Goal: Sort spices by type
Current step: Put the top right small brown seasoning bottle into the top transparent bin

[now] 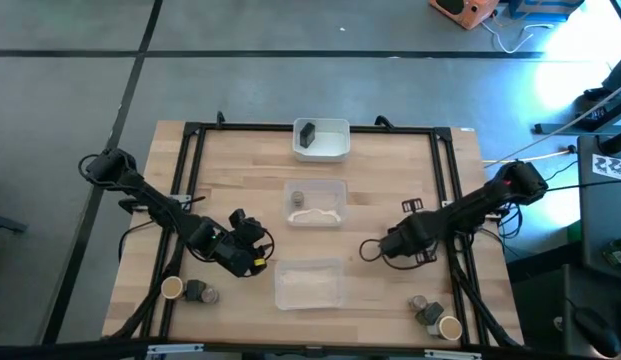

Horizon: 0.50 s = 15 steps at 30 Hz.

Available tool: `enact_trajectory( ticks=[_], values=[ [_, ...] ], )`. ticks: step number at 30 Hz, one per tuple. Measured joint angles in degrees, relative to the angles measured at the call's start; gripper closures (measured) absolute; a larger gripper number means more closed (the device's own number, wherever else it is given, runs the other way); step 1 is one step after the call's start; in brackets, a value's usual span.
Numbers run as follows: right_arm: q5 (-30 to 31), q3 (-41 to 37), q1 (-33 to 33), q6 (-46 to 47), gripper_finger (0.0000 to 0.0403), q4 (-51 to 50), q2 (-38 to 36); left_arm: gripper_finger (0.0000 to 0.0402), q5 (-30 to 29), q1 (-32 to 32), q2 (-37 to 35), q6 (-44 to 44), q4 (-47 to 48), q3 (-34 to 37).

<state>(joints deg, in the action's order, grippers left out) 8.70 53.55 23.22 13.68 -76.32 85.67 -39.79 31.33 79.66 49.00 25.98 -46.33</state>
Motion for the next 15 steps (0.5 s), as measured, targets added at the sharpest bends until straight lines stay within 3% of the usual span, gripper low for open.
enact_trajectory(
  ticks=[8,12,15],
  values=[
    [2.3,3.2,0.0,-0.5,0.0375,-0.3,0.0,0.0196,0.0,0.0,0.0,0.0,0.0,0.0],
    [-0.8,3.2,0.0,0.9,0.0363,-0.3,0.0,0.0196,0.0,0.0,0.0,-0.4,0.0,0.0],
    [-4.6,3.2,0.0,1.3,0.0328,-0.3,0.0,0.0196,0.0,0.0,0.0,-1.0,0.0,0.0]
  ],
)
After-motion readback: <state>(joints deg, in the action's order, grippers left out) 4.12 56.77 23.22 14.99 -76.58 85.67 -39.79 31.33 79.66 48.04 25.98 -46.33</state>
